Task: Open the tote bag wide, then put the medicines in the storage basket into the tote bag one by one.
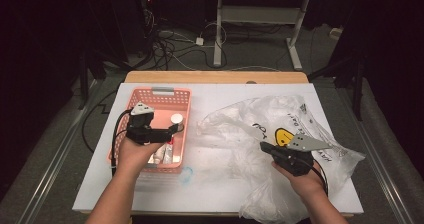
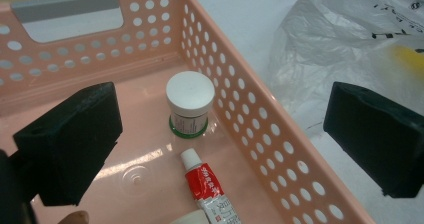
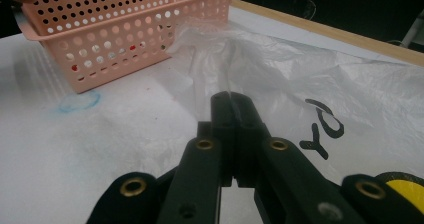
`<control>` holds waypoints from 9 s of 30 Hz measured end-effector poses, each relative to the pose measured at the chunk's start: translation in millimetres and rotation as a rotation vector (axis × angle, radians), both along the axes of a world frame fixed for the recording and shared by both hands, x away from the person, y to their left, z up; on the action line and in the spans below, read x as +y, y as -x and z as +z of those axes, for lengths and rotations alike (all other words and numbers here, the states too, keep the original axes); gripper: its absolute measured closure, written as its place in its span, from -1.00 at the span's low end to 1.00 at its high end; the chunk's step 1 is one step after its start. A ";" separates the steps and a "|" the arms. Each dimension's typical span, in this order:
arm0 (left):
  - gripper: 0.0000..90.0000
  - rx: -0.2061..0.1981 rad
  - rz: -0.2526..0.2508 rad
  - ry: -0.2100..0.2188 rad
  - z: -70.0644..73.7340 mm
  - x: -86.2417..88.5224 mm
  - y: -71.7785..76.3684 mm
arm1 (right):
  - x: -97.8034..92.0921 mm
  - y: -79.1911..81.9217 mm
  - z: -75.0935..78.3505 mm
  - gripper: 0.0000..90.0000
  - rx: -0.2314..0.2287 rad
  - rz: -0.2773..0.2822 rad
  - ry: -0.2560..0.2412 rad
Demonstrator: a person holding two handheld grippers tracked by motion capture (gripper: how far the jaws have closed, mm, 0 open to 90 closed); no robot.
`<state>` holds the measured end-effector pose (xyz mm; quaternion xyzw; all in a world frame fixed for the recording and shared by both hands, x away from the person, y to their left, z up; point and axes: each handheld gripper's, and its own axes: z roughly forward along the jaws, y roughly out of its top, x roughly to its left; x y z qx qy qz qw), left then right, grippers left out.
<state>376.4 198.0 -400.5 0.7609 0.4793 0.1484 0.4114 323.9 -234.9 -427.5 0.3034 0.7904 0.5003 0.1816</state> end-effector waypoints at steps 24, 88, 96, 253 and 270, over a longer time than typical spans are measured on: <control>-0.76 0.318 -0.025 -0.113 -30.4 -4.9 -42.8 | -4.3 -1.9 -3.2 1.00 0.014 0.004 -0.008; 0.48 0.433 -0.030 -0.136 -31.8 -31.7 -44.1 | -1.3 -1.0 -6.2 1.00 0.018 -0.001 0.000; 0.48 0.360 -0.024 -0.111 -25.0 -28.9 -36.6 | -2.0 0.1 -4.7 1.00 0.010 -0.005 -0.004; 0.49 -0.262 -0.433 0.106 2.8 -175.0 51.0 | -13.1 2.5 28.3 1.00 -0.168 -0.058 -0.110; 0.49 -0.247 -0.455 0.045 -8.6 -202.5 37.1 | -14.2 4.6 37.3 1.00 -0.198 -0.057 -0.134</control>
